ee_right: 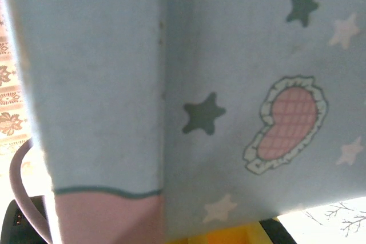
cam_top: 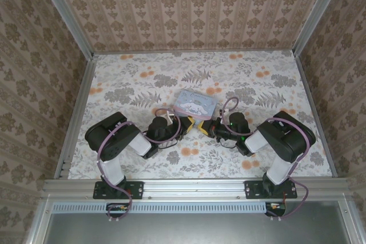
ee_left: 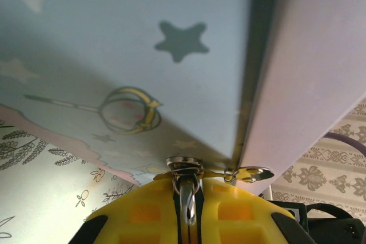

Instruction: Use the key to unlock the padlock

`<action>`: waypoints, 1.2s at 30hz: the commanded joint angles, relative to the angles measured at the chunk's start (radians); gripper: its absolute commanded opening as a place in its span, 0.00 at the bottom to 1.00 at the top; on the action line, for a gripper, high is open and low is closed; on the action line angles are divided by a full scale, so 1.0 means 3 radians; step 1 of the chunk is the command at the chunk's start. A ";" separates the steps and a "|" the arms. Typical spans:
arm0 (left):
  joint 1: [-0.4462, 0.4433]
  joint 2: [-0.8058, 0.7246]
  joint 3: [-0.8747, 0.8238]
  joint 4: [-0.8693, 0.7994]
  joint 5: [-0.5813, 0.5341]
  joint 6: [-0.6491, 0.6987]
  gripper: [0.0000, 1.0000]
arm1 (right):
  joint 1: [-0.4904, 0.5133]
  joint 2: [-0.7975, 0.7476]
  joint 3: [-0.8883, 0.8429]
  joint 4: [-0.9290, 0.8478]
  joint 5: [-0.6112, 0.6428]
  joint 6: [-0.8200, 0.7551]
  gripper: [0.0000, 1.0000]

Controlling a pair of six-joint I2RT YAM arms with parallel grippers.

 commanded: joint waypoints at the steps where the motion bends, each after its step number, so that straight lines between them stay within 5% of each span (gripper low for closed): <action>1: -0.0040 -0.0086 0.0044 0.0153 0.0087 0.0060 0.00 | 0.0025 0.0064 0.0088 0.0121 0.0070 0.0001 0.00; 15: -0.0050 -0.0074 0.0034 0.0156 0.0100 0.0054 0.00 | 0.0014 0.0202 0.0081 0.0409 0.0127 0.0118 0.00; 26: -0.0047 -0.0002 0.0050 0.0153 0.0067 0.0061 0.00 | -0.0029 -0.0310 -0.0090 -0.0434 0.0142 -0.0207 0.00; 36: -0.0053 0.0013 0.0055 0.0151 0.0061 0.0066 0.00 | -0.0035 -0.0403 0.0004 -0.0561 0.0127 -0.0230 0.00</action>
